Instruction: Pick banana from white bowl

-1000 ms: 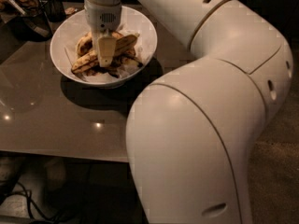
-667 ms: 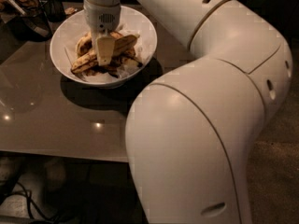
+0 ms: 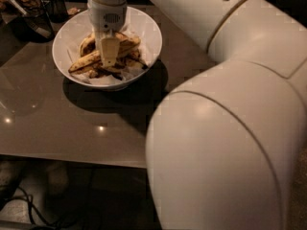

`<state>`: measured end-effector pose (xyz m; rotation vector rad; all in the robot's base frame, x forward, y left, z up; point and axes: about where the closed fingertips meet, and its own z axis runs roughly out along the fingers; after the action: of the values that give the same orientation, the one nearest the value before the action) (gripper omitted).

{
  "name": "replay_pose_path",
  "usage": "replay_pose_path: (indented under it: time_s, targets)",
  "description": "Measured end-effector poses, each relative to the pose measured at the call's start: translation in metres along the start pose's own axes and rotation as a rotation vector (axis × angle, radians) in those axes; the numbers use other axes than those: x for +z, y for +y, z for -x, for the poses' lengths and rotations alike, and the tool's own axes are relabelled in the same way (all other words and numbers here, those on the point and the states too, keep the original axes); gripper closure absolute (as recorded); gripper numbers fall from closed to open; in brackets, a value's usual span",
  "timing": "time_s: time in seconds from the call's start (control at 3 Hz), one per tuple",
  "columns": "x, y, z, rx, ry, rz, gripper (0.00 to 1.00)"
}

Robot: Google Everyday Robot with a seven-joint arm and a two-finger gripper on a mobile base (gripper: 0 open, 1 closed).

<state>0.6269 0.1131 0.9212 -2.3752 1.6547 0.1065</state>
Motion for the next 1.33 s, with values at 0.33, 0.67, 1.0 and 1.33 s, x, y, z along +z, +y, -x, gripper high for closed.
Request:
replay_pose_path:
  time_s: [0.33,0.67,1.0,1.33]
  targets:
    - [-0.033,0.031,-0.007,0.045,-0.002,-0.074,1.0]
    - [-0.069,0.065,-0.01,0.087,0.022,-0.175,1.0]
    - [-0.077,0.072,-0.009,0.082,0.02,-0.189,1.0]
    - [-0.098,0.081,-0.006,0.079,0.036,-0.21,1.0]
